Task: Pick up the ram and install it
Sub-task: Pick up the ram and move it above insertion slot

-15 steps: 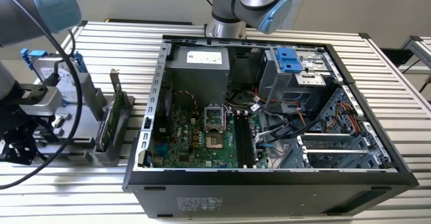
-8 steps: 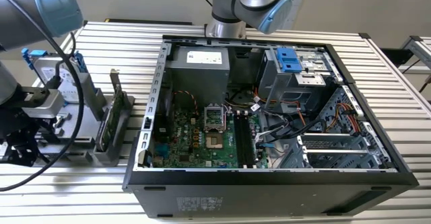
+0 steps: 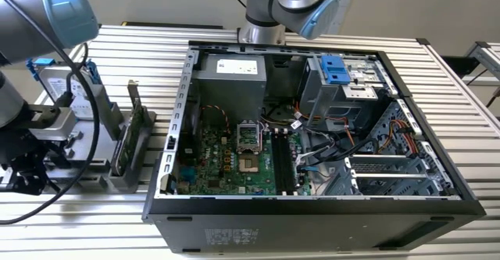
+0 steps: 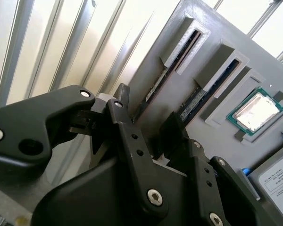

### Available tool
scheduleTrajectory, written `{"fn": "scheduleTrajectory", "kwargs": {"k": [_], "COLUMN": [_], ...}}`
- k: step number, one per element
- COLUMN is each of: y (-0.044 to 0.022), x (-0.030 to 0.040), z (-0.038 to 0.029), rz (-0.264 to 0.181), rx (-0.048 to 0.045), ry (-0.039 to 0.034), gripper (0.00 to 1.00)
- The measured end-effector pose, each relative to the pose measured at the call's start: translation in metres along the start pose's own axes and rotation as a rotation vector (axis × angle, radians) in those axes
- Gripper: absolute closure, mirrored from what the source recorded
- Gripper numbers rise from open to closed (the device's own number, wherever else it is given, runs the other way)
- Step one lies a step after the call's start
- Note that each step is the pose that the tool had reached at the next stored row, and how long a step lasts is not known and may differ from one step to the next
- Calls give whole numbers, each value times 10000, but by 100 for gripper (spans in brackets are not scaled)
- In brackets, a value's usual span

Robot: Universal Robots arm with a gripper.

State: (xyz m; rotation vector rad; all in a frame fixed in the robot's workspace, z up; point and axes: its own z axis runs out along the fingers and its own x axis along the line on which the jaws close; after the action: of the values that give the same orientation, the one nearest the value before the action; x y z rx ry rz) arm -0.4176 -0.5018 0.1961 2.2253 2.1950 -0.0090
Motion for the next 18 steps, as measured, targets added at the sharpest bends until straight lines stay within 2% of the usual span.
{"fn": "scheduleTrajectory", "kwargs": {"k": [8,14,15,18], "y": [0,-3,-4,-6], "x": [17,18,18,18], "z": [46,47,47,47], "rz": [0,0,0,0], "rx": [1,0,0,1], "ry": [0,0,0,0], "gripper": [0,0,100,100]}}
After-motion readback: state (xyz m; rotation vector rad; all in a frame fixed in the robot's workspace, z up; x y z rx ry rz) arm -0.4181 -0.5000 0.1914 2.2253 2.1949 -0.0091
